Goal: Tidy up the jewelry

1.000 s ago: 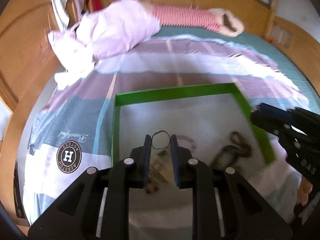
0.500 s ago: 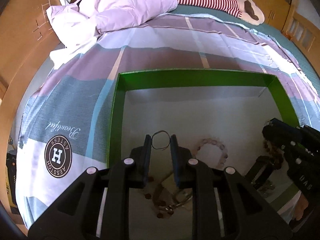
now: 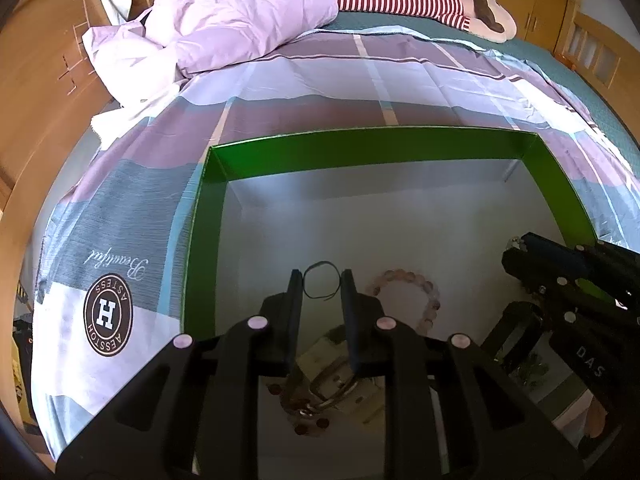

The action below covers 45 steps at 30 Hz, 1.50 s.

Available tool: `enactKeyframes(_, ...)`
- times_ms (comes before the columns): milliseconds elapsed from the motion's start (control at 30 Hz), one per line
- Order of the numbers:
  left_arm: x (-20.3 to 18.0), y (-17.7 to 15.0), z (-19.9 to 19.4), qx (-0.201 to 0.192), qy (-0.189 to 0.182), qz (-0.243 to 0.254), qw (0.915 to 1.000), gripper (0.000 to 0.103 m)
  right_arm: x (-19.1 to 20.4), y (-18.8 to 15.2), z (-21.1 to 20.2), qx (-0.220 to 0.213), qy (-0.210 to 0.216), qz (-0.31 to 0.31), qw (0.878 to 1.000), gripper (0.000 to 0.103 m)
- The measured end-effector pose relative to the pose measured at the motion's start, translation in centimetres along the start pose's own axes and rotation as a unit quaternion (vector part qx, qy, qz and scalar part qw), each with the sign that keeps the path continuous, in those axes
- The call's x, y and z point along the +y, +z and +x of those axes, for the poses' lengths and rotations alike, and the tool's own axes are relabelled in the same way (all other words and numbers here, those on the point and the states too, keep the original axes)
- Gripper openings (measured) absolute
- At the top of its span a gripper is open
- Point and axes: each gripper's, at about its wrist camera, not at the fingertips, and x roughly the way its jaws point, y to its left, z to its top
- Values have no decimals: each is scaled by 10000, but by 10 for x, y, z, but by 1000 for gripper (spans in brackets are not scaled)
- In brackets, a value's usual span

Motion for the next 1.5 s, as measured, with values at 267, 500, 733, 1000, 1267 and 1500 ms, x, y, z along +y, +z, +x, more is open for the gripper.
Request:
enactKeyframes(267,-1,-2,2,18,-25,-15,10000,21,-1,0,1,98,34,38,9999,25)
enactKeyframes(500,-1,0,-9,-187,30,-9,9998,61,12,0,-7,-89,2,-182,9998,62)
enactKeyframes(733,1,-2,-65,-632,360,-232,9971,75,15,15,-53,-447,-429,-190,9979,85)
enactKeyframes(1000,-2,-20,-130,-1001,-67,-552,9934,95,5,1,-115,-516,-712,71,9961,100)
enactKeyframes(1267,-27,-44,-123,-708,-10,-217,9973,98,-5,-31,-101,-192,-906,152,9956,100)
enactKeyframes(1500,-33,-50,-122,-686,-56,-103,9976,98,3,-34,-101,-204,-1005,-16,9947,100)
